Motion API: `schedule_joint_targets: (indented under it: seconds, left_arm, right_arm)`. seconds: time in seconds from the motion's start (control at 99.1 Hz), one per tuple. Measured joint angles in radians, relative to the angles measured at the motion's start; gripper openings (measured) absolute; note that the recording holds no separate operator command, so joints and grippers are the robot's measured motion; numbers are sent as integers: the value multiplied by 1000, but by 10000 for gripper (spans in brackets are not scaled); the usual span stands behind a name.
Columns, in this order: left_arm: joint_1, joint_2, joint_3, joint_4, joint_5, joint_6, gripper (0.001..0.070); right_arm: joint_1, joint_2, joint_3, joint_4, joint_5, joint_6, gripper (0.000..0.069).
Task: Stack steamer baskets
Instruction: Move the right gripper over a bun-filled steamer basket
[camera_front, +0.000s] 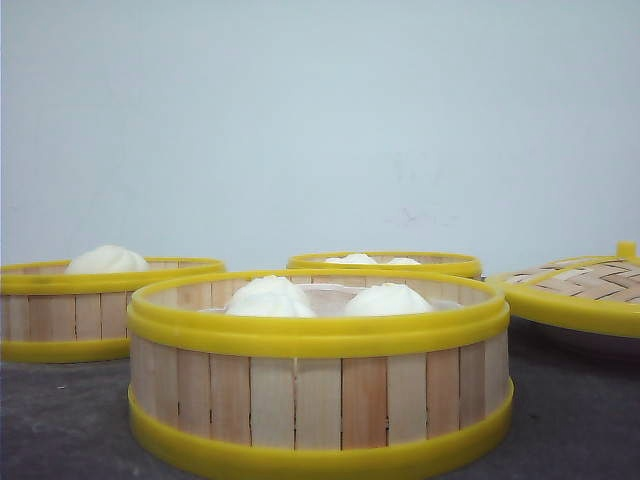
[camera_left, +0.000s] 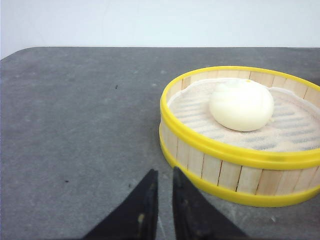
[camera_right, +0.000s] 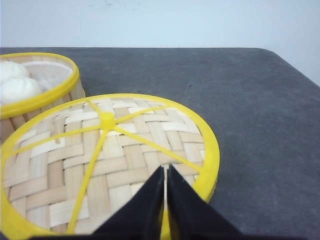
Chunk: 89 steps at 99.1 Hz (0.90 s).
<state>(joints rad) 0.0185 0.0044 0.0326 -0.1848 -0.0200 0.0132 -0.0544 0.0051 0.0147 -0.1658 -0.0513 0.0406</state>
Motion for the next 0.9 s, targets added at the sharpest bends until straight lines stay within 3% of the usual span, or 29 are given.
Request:
schedule_joint_targets:
  seconds: [0.373, 0.494, 0.615, 0.898]
  left_arm:
    - [0, 0, 0, 0, 0, -9, 25]
    - [0, 0, 0, 0, 0, -75, 25]
    - [0, 0, 0, 0, 3, -138, 25]
    - [0, 0, 0, 2, 20, -240, 25]
  right_arm:
    - [0, 0, 0, 0, 0, 1, 3]
    - [0, 0, 0, 0, -10, 42, 3]
    - [0, 0, 0, 0, -26, 171, 3]
    - [0, 0, 0, 51, -29, 325, 3]
